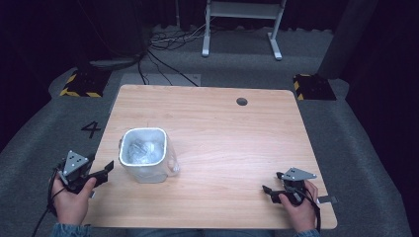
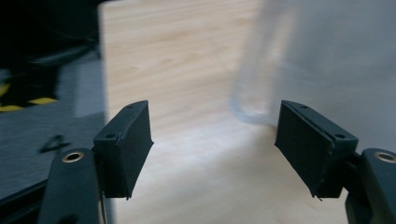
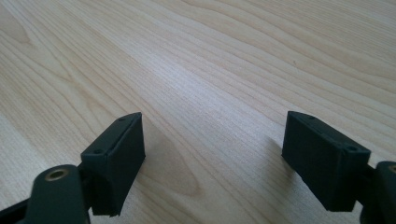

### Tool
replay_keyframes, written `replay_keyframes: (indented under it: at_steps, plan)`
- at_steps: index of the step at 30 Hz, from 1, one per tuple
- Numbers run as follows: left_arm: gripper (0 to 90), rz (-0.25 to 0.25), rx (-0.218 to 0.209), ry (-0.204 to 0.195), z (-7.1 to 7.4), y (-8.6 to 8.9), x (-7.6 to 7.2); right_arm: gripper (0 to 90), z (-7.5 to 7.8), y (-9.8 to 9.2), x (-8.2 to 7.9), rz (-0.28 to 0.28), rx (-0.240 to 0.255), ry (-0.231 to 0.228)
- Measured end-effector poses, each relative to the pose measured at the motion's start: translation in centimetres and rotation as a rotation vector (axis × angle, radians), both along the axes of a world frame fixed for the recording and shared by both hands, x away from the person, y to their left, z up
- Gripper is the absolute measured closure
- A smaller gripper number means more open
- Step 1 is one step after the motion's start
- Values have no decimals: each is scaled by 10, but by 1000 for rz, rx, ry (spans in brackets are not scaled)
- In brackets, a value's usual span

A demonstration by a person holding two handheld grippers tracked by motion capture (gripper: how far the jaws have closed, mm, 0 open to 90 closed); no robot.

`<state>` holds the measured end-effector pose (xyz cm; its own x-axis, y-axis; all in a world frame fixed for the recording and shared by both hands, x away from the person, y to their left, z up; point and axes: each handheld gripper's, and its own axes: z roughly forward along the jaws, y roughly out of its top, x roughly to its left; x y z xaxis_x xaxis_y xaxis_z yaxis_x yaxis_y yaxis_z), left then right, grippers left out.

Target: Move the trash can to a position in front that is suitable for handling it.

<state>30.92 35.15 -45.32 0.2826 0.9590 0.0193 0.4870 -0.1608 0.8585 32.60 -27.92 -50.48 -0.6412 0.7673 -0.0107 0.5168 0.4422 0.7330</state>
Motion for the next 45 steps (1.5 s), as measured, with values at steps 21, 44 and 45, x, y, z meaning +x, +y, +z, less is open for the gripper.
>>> replay_keyframes:
  at_steps: [21, 44, 45]
  plan:
    - [326, -112, -20, 17, -15, -47, 26, 212, 0, 0, 0, 2, -1, 0]
    - [316, -249, 84, 1, -4, -121, 15, 210, 0, 1, 0, -2, 1, 0]
    - [319, -260, 63, 3, -5, -123, 16, 210, 0, 1, 0, -2, 2, 0]
